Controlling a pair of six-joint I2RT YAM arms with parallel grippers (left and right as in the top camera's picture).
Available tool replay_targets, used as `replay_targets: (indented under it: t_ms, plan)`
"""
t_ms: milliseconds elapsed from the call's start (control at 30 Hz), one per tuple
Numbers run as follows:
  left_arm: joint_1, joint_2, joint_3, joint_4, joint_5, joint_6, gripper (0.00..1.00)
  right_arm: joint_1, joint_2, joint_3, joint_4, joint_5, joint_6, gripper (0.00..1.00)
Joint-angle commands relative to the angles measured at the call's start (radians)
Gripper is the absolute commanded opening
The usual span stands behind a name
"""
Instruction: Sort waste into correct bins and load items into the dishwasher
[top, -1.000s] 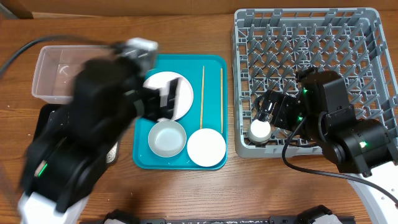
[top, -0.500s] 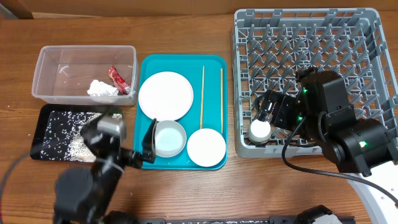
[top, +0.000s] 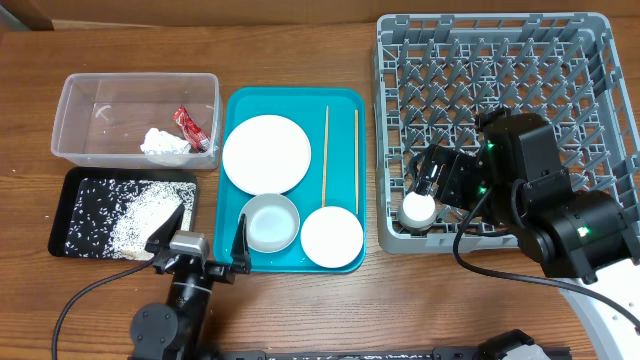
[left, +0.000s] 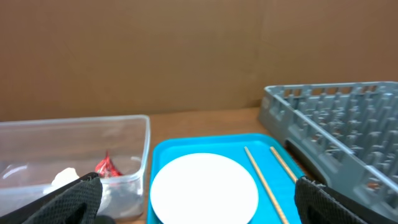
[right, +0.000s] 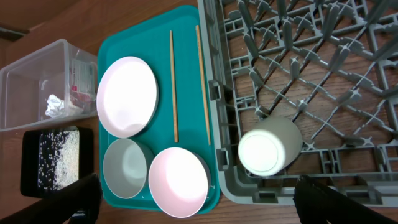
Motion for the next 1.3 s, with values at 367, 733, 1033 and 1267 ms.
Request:
replay_targets:
  t_ms: [367, 733, 1033, 1267]
  plan:
    - [0.006, -0.006, -0.199, 0.132, -0.050, 0.019, 1.00, 0.003, 0.001, 0.013, 0.005, 0.003, 0.001, 1.00]
    - [0.006, -0.005, -0.199, 0.132, -0.050, 0.019, 1.00, 0.003, 0.001, 0.013, 0.006, 0.000, 0.002, 1.00]
    - [0.006, -0.005, -0.199, 0.132, -0.050, 0.019, 1.00, 0.135, 0.115, 0.013, 0.342, -0.222, 0.001, 0.91]
    - [0.006, -0.005, -0.199, 0.132, -0.050, 0.019, 1.00, 0.281, 0.462, 0.013, 0.325, 0.031, 0.057, 0.68]
